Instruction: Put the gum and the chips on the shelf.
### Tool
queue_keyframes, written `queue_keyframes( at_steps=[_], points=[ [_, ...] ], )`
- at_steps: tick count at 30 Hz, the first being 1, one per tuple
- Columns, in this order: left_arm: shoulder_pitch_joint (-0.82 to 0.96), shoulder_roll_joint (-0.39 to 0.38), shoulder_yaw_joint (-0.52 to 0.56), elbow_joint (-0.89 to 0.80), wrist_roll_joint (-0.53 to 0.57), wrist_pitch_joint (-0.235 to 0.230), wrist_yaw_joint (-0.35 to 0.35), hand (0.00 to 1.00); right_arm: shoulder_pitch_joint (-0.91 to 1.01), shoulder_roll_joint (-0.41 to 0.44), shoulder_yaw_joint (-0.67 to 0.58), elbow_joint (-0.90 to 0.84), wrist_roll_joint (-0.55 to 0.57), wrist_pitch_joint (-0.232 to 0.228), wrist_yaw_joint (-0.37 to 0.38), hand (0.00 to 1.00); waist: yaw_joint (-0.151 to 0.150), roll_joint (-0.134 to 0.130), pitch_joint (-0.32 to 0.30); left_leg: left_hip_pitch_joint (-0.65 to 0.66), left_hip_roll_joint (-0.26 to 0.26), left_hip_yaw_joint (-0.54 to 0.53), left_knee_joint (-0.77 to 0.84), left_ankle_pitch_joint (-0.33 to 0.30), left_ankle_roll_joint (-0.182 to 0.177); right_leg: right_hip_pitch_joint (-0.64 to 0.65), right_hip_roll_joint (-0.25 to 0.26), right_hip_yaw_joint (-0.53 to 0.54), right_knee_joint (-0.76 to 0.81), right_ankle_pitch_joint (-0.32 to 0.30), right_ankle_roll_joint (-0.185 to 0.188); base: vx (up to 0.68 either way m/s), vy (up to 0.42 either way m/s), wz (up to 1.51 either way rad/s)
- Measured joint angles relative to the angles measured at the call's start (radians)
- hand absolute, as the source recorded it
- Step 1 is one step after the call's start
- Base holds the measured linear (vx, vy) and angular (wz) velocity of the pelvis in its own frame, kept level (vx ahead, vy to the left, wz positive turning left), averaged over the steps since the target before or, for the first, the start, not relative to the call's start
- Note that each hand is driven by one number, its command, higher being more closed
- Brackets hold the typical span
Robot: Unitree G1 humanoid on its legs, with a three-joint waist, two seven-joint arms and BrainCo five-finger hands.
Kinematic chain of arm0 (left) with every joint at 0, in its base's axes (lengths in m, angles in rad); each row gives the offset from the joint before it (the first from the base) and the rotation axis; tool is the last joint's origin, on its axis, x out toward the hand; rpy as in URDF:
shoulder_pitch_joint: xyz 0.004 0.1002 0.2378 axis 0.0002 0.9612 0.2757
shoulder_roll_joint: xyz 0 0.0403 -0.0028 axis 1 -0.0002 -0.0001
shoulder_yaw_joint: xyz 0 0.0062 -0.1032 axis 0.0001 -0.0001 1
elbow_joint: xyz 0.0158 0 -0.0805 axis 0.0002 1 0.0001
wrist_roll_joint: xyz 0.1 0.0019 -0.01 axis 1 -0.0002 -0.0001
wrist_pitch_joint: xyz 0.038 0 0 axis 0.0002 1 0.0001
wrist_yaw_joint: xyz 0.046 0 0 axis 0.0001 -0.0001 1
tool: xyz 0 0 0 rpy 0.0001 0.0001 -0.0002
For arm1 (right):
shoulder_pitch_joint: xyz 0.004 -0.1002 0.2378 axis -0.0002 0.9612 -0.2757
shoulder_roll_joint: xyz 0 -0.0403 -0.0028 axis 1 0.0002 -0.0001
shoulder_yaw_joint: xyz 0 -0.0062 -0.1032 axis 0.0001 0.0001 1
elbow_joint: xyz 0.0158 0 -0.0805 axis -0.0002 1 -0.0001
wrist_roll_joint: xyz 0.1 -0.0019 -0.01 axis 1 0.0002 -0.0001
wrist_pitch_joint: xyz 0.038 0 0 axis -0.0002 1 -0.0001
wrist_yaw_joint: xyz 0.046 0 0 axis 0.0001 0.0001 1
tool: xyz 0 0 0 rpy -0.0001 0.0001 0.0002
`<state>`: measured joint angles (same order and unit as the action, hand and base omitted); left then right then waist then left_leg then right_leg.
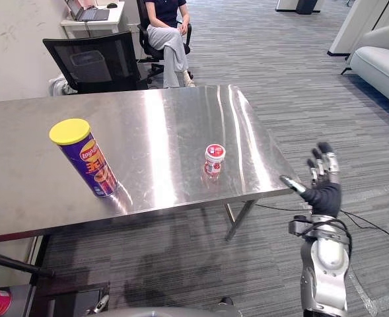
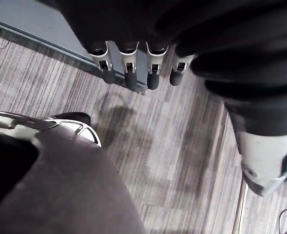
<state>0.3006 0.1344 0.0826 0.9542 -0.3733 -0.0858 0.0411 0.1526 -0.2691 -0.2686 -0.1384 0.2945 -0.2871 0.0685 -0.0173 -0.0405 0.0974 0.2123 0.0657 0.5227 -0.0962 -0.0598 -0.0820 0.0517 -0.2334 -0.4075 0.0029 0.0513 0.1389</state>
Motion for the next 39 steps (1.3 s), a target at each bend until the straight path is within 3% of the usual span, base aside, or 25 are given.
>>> queue_keyframes(
  at_steps=[4,17,39],
  points=[
    [-0.001,0.001,-0.006,-0.001,0.0,-0.001,0.0,0.0,-0.017,-0.009,0.063,0.025,0.0,0.018,0.031,0.0,0.013,0.001,0.0,-0.002,0.0,-0.019,0.0,0.0,0.001,0.008,-0.003,-0.018,-0.001,0.0,0.0,-0.02,-0.024,0.1],
    [0.001,-0.002,-0.007,-0.009,0.002,-0.001,0.0,0.0,-0.115,-0.01,0.179,0.201,-0.015,0.038,0.022,0.0,0.038,0.008,0.0,-0.018,-0.005,-0.072,0.0,0.008,0.01,0.023,-0.01,-0.065,-0.004,-0.001,0.0,-0.01,-0.021,0.11],
    [0.006,-0.012,-0.019,-0.055,0.003,0.001,-0.004,0.0,-0.391,-0.03,0.208,0.509,-0.061,0.04,-0.172,0.0,0.063,0.028,0.067,-0.033,-0.01,-0.155,0.001,0.022,0.025,0.07,-0.018,-0.142,-0.018,-0.001,0.0,0.0,-0.019,0.1]
  ],
)
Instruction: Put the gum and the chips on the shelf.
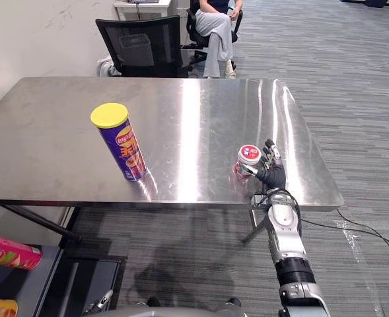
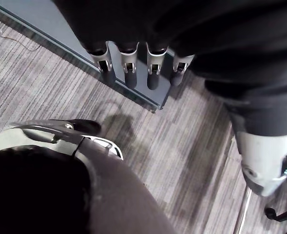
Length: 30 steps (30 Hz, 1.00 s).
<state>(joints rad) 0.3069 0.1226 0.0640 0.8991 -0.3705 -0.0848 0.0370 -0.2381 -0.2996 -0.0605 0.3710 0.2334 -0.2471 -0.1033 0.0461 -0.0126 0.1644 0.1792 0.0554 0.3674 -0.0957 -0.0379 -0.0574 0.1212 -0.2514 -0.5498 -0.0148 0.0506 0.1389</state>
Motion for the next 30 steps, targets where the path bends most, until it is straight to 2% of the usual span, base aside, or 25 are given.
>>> queue_keyframes(
  at_steps=[9,10,24,30],
  points=[
    [0.001,0.002,-0.021,-0.023,0.0,0.0,0.001,0.0,-0.089,0.001,0.037,0.039,0.0,0.009,-0.018,0.0,0.017,0.006,0.018,0.0,0.0,-0.009,0.0,0.001,0.001,0.005,-0.001,-0.006,0.0,0.0,0.0,0.0,-0.008,0.02],
    [0.001,0.001,-0.021,-0.023,0.0,0.0,0.001,0.0,-0.098,0.001,0.042,0.038,0.0,0.009,-0.017,1.0,0.019,0.008,0.02,-0.002,0.0,-0.012,0.0,0.001,0.001,0.006,-0.001,-0.009,0.0,0.0,0.0,0.0,-0.016,0.06],
    [0.001,-0.002,-0.021,-0.042,0.0,0.0,0.004,0.0,-0.121,0.005,0.129,-0.004,0.0,0.05,0.093,1.0,0.037,0.008,0.039,-0.003,0.001,-0.018,0.0,0.001,0.001,0.008,-0.001,-0.013,0.001,0.0,0.0,0.0,-0.004,0.01],
    [0.001,-0.001,-0.023,-0.042,0.0,0.0,0.005,0.0,-0.105,0.005,0.148,-0.018,0.001,0.05,0.114,1.0,0.038,0.008,0.038,0.003,0.003,-0.01,0.0,0.0,0.001,0.009,-0.001,-0.004,0.001,0.0,0.0,0.0,-0.001,-0.02]
  ],
)
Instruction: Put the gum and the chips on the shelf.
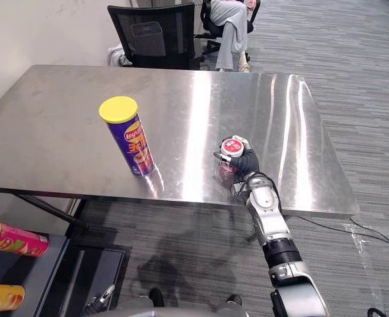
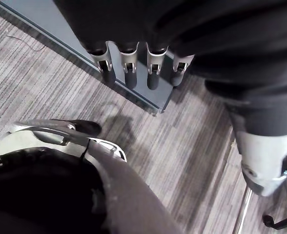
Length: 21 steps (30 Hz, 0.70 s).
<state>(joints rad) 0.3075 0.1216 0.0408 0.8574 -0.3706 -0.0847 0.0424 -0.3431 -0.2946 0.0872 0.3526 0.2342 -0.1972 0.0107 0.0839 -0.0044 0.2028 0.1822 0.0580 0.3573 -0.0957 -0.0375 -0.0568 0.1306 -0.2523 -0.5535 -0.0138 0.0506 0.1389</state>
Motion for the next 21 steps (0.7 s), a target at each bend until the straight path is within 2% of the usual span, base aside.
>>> queue_keyframes(
  at_steps=[6,13,17,21],
  points=[
    [0.0,0.003,-0.005,0.001,0.0,0.001,0.001,0.0,0.043,-0.001,-0.003,-0.037,0.002,-0.001,-0.006,1.0,-0.001,0.0,0.0,0.013,0.004,0.015,0.0,0.0,-0.001,0.003,0.0,0.014,0.001,0.0,0.0,0.0,-0.005,-0.07],
    [0.0,0.002,0.001,-0.001,0.0,0.002,0.02,0.0,0.071,-0.015,-0.097,-0.262,0.043,0.004,-0.027,1.0,-0.003,-0.006,-0.004,0.013,0.006,0.014,0.0,0.0,-0.001,0.004,0.001,0.014,0.002,0.0,0.0,0.0,0.0,0.0],
    [0.002,0.006,0.01,-0.001,-0.001,0.008,0.022,0.0,0.071,-0.063,-0.178,-0.389,0.099,0.004,-0.029,1.0,-0.005,-0.02,-0.012,0.014,0.005,0.013,0.0,0.0,-0.001,0.003,0.001,0.015,0.009,0.0,0.0,0.0,0.0,0.0],
    [0.012,0.005,0.044,0.0,0.0,0.008,0.023,0.0,0.073,-0.071,-0.208,-0.444,0.141,0.01,-0.018,1.0,-0.025,-0.044,-0.028,0.014,0.005,0.017,0.0,0.0,-0.001,-0.003,0.001,0.025,0.018,0.0,0.0,0.0,-0.008,-0.03]
  ],
)
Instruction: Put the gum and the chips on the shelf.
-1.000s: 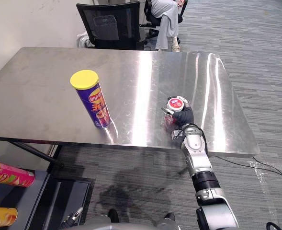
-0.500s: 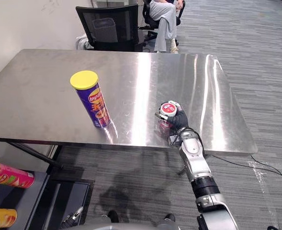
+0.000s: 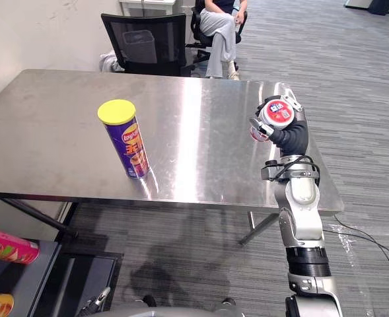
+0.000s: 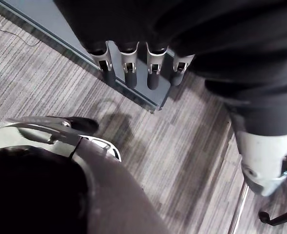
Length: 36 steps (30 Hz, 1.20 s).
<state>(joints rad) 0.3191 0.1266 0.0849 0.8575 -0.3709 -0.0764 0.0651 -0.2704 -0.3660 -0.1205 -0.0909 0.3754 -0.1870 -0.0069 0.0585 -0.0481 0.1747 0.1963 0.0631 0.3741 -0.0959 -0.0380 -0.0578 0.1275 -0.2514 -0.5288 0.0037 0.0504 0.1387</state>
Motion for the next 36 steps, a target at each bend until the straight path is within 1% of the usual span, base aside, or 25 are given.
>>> queue_keyframes(
  at_steps=[1,4,7,10,11,12,14,17,18,20,22,23,24,25,26,27,28,29,30,31,32,33,34,35,36],
  points=[
    [0.0,0.001,0.002,0.0,0.0,0.0,0.001,0.0,0.005,0.0,0.0,-0.017,0.022,0.006,0.007,1.0,-0.001,-0.005,-0.003,0.001,0.0,0.003,0.0,0.0,0.0,-0.001,0.0,0.006,0.0,0.0,0.0,-0.01,-0.016,-0.07],
    [0.0,-0.002,0.012,0.0,0.0,0.0,0.004,0.0,0.032,-0.001,-0.004,-0.056,0.067,0.022,0.038,1.0,-0.001,-0.008,-0.009,0.002,0.002,0.012,0.0,-0.002,-0.002,-0.002,0.0,0.018,0.0,0.0,0.0,-0.03,-0.021,-0.08],
    [0.0,-0.006,0.022,0.001,-0.001,0.001,0.009,0.0,0.051,-0.002,-0.022,-0.083,0.068,0.043,0.063,1.0,-0.002,-0.007,-0.009,0.005,0.003,0.024,-0.001,-0.003,-0.003,-0.005,0.0,0.029,0.0,-0.003,-0.003,-0.04,-0.02,-0.11],
    [0.0,-0.01,0.03,0.001,-0.002,0.004,0.013,0.0,0.082,-0.008,-0.036,-0.111,0.077,0.052,0.084,1.0,-0.004,-0.008,-0.012,0.005,0.0,0.026,0.0,-0.003,-0.004,-0.008,0.0,0.03,0.006,-0.008,-0.004,-0.02,-0.009,-0.03],
    [0.0,-0.011,0.03,0.001,-0.003,0.01,0.018,0.0,0.092,-0.009,-0.036,-0.112,0.078,0.053,0.089,1.0,-0.006,-0.009,-0.018,0.001,0.001,0.027,0.0,-0.004,-0.004,-0.023,-0.005,0.032,0.031,-0.022,-0.003,0.0,0.0,0.0],
    [-0.003,-0.009,0.03,0.001,-0.003,0.015,0.021,0.0,0.101,-0.009,-0.034,-0.111,0.078,0.055,0.094,1.0,-0.009,-0.011,-0.019,-0.008,0.004,0.023,0.021,-0.01,-0.004,-0.033,-0.013,0.031,0.063,-0.038,-0.005,0.01,-0.029,0.08],
    [-0.004,-0.009,0.031,0.001,-0.016,0.018,0.041,0.0,0.102,-0.009,-0.022,-0.111,0.097,0.061,0.105,1.0,-0.014,-0.011,-0.019,-0.04,0.02,0.016,0.105,-0.049,-0.007,-0.038,-0.023,0.025,0.104,-0.058,-0.011,0.02,-0.029,0.14],
    [-0.006,-0.011,0.031,0.0,-0.022,0.019,0.056,0.0,0.1,-0.009,-0.008,-0.111,0.106,0.064,0.119,1.0,-0.015,-0.01,-0.021,-0.075,0.034,-0.026,0.155,-0.06,-0.005,-0.035,-0.023,-0.001,0.123,-0.07,-0.019,0.0,-0.042,0.29],
    [-0.006,-0.015,0.031,0.001,-0.048,0.013,0.067,0.0,0.091,-0.009,0.012,-0.11,0.106,0.064,0.125,1.0,-0.013,-0.009,-0.02,-0.096,0.038,-0.045,0.168,-0.059,-0.005,-0.037,-0.022,-0.017,0.121,-0.074,-0.018,-0.05,-0.065,0.48],
    [-0.004,-0.023,0.032,0.001,-0.092,0.002,0.081,0.0,0.06,-0.009,0.053,-0.099,0.107,0.065,0.128,1.0,-0.011,-0.002,-0.016,-0.133,0.051,-0.074,0.196,-0.058,-0.006,-0.038,-0.018,-0.036,0.112,-0.075,-0.016,-0.08,-0.075,0.43],
    [-0.003,-0.051,0.041,-0.001,-0.168,-0.03,0.084,0.0,-0.037,-0.009,0.121,-0.044,0.107,0.064,0.134,1.0,0.007,0.025,-0.008,-0.212,0.081,-0.104,0.258,-0.055,-0.01,-0.063,0.006,-0.066,0.104,-0.077,-0.021,-0.14,-0.096,0.4],
    [-0.003,-0.063,0.041,-0.001,-0.178,-0.038,0.083,0.0,-0.067,-0.009,0.134,-0.023,0.106,0.063,0.137,1.0,0.011,0.034,-0.004,-0.231,0.092,-0.103,0.275,-0.051,-0.015,-0.074,0.013,-0.071,0.111,-0.083,-0.031,-0.15,-0.098,0.39],
    [-0.004,-0.079,0.04,-0.006,-0.179,-0.05,0.082,0.0,-0.125,-0.01,0.146,0.021,0.106,0.061,0.143,1.0,0.033,0.053,0.008,-0.281,0.107,-0.088,0.319,-0.027,-0.008,-0.095,0.025,-0.081,0.131,-0.101,-0.053,-0.19,-0.1,0.73],
    [-0.004,-0.084,0.038,-0.021,-0.193,-0.051,0.08,0.0,-0.162,-0.013,0.145,0.056,0.107,0.057,0.143,1.0,0.037,0.063,0.016,-0.339,0.113,-0.05,0.351,0.032,0.017,-0.109,0.035,-0.094,0.139,-0.121,-0.061,-0.23,-0.109,1.07],
    [-0.005,-0.085,0.035,-0.027,-0.204,-0.051,0.079,0.0,-0.168,-0.017,0.138,0.067,0.107,0.053,0.142,1.0,0.031,0.067,0.019,-0.355,0.106,-0.035,0.333,0.079,0.032,-0.108,0.042,-0.099,0.136,-0.129,-0.074,-0.28,-0.141,1.78],
    [-0.01,-0.085,0.037,-0.02,-0.206,-0.051,0.077,0.0,-0.159,-0.027,0.11,0.072,0.106,0.05,0.139,1.0,0.013,0.055,0.023,-0.335,0.081,0.016,0.241,0.145,0.062,-0.101,0.018,-0.154,0.128,-0.135,-0.097,-0.3,-0.136,1.95],
    [-0.019,-0.088,0.041,-0.002,-0.206,-0.041,0.081,0.0,-0.154,-0.031,0.083,0.07,0.105,0.046,0.131,1.0,0.022,0.061,0.029,-0.327,0.126,0.189,0.41,0.022,0.129,-0.096,-0.003,-0.233,0.155,-0.149,-0.114,-0.27,-0.137,1.81],
    [-0.018,-0.087,0.046,0.011,-0.205,-0.039,0.082,0.0,-0.149,-0.032,0.078,0.064,0.105,0.041,0.122,1.0,0.025,0.059,0.031,-0.315,0.144,0.253,0.498,-0.026,0.142,-0.095,-0.018,-0.261,0.167,-0.155,-0.12,-0.19,-0.113,1.49],
    [-0.017,-0.086,0.056,0.028,-0.202,-0.032,0.083,0.0,-0.142,-0.036,0.076,0.052,0.105,0.035,0.112,1.0,0.018,0.052,0.034,-0.268,0.16,0.332,0.591,-0.069,0.133,-0.086,-0.048,-0.312,0.183,-0.162,-0.129,-0.11,-0.093,1.16],
    [-0.017,-0.086,0.062,0.037,-0.2,-0.029,0.083,0.0,-0.133,-0.045,0.074,0.041,0.104,0.033,0.106,1.0,0.012,0.052,0.033,-0.24,0.164,0.356,0.612,-0.076,0.124,-0.085,-0.062,-0.34,0.189,-0.164,-0.132,-0.15,-0.085,1.51],
    [-0.017,-0.086,0.066,0.053,-0.195,-0.027,0.084,0.0,-0.11,-0.063,0.064,0.015,0.104,0.033,0.093,1.0,-0.001,0.055,0.031,-0.192,0.177,0.377,0.634,-0.078,0.119,-0.085,-0.082,-0.394,0.197,-0.166,-0.132,-0.19,-0.04,1.45],
    [-0.018,-0.086,0.068,0.064,-0.193,-0.023,0.083,0.0,-0.094,-0.071,0.044,0.003,0.104,0.033,0.082,1.0,-0.008,0.059,0.029,-0.148,0.186,0.383,0.62,-0.068,0.118,-0.096,-0.098,-0.438,0.211,-0.166,-0.132,-0.2,-0.022,1.38],
    [-0.017,-0.087,0.067,0.069,-0.192,-0.022,0.082,0.0,-0.09,-0.071,0.037,0.003,0.104,0.033,0.077,1.0,-0.012,0.063,0.026,-0.131,0.192,0.383,0.601,-0.05,0.115,-0.105,-0.102,-0.457,0.217,-0.166,-0.132,-0.21,0.031,1.14],
    [-0.02,-0.087,0.065,0.085,-0.193,-0.021,0.08,0.0,-0.086,-0.071,0.023,0.003,0.103,0.033,0.071,1.0,-0.018,0.074,0.02,-0.1,0.188,0.377,0.52,-0.002,0.107,-0.129,-0.114,-0.488,0.242,-0.166,-0.133,-0.17,0.067,0.84],
    [-0.022,-0.082,0.058,0.087,-0.193,-0.022,0.079,0.0,-0.08,-0.071,0.016,0.004,0.103,0.033,0.066,1.0,-0.02,0.073,0.018,-0.105,0.159,0.386,0.455,-0.011,0.099,-0.147,-0.132,-0.507,0.256,-0.165,-0.135,-0.29,0.166,0.96]
  ],
)
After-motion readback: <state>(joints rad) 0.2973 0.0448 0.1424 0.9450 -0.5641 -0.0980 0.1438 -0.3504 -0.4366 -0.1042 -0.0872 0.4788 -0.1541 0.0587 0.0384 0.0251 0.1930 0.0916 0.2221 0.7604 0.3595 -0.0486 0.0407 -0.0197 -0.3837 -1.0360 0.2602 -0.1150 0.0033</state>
